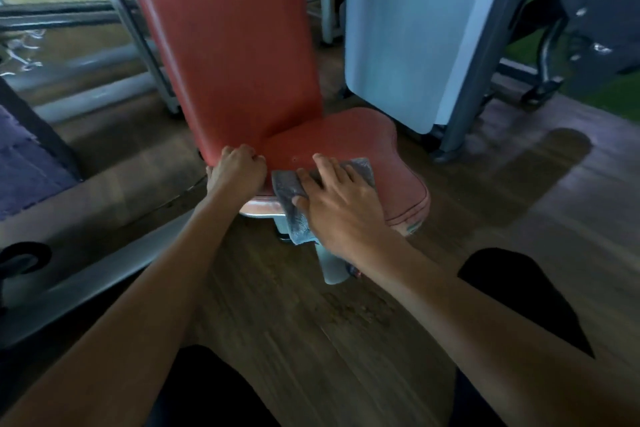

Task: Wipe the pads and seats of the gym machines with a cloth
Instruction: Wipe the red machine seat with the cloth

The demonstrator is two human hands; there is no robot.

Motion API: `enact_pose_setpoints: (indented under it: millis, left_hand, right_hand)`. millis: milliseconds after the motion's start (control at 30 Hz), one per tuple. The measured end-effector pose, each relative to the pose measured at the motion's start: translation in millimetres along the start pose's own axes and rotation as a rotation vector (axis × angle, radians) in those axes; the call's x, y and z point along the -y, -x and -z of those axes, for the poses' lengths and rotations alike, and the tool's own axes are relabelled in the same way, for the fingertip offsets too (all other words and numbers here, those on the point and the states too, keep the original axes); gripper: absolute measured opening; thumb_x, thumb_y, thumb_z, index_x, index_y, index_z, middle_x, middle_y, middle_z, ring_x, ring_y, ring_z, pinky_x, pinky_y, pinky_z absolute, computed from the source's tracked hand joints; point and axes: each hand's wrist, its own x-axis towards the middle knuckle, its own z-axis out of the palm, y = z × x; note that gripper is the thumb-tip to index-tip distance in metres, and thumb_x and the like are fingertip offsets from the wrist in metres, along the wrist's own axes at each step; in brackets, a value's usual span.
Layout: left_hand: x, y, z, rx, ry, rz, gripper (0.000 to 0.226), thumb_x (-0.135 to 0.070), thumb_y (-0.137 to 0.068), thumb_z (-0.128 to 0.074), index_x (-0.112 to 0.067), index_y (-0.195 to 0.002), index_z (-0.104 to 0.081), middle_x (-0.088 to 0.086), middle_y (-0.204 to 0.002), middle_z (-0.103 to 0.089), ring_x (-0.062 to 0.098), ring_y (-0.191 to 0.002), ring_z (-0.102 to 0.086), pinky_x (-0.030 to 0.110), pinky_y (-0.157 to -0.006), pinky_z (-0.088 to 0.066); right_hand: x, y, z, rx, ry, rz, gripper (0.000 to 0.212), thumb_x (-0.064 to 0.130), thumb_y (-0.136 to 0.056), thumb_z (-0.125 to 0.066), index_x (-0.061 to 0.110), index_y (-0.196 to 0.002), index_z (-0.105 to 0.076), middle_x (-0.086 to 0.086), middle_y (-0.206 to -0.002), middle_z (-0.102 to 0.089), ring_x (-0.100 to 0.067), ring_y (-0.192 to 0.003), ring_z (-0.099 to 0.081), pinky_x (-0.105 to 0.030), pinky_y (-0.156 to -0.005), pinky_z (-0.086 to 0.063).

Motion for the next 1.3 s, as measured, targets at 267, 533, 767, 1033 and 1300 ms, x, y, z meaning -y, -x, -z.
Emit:
enact_pose_setpoints:
  millis: [267,533,767,1033,1300]
  left_hand:
    - [-32,1,-29,0.045,-0.111,-0.301,0.046,-0.038,-0.102,-0.045,-0.015,-0.141,-0.052,0.012,-0.149,-0.047,0.031,-0.139,-0.041,0.057,-0.12,-0.017]
    - [-91,19,-52,0.164,0.023,-0.55,0.039,-0.035,-0.103,-0.047,-0.021,-0.138,-0.057,0.008,-0.143,-0.055,0.028,-0.132,-0.049,0.037,-0.112,-0.033]
    - [-90,20,-61,0.143,0.045,-0.539,0.04,-0.046,-0.101,-0.043,-0.032,-0.136,-0.056,0.004,-0.143,-0.053,0.028,-0.129,-0.049,0.045,-0.111,-0.036]
    - [-88,20,-62,0.149,0.047,-0.53,0.041,-0.047,-0.099,-0.037,-0.035,-0.134,-0.055,0.002,-0.141,-0.053,0.027,-0.127,-0.049,0.047,-0.109,-0.037]
    - [-91,20,-63,0.168,0.016,-0.51,0.038,-0.042,-0.104,-0.038,-0.032,-0.137,-0.052,0.004,-0.145,-0.049,0.028,-0.131,-0.046,0.042,-0.11,-0.035]
  right_hand:
    - [-5,82,-8,-0.283,-0.141,-0.28,0.047,0.032,-0.102,-0.028,0.023,-0.147,-0.04,0.001,-0.156,-0.032,-0.02,-0.149,-0.019,-0.047,-0.122,-0.01]
    - [34,92,-47,-0.811,-0.952,-0.707,0.051,0.008,-0.103,-0.039,0.015,-0.152,-0.025,-0.007,-0.162,-0.02,-0.01,-0.15,-0.017,-0.022,-0.12,-0.019]
    - [67,63,-30,-0.86,-1.31,-0.924,0.058,0.028,-0.105,-0.035,0.018,-0.157,-0.012,0.007,-0.165,-0.003,0.005,-0.148,-0.001,-0.013,-0.118,-0.008]
    - [49,50,-23,-0.895,-1.133,-0.91,0.054,0.031,-0.106,-0.032,0.021,-0.156,-0.017,0.008,-0.165,0.005,0.001,-0.149,0.008,-0.022,-0.122,-0.008]
    - [79,55,-33,-0.821,-1.062,-0.85,0.058,0.031,-0.106,-0.028,0.026,-0.156,0.001,0.014,-0.164,0.012,-0.008,-0.15,0.015,-0.03,-0.123,-0.005]
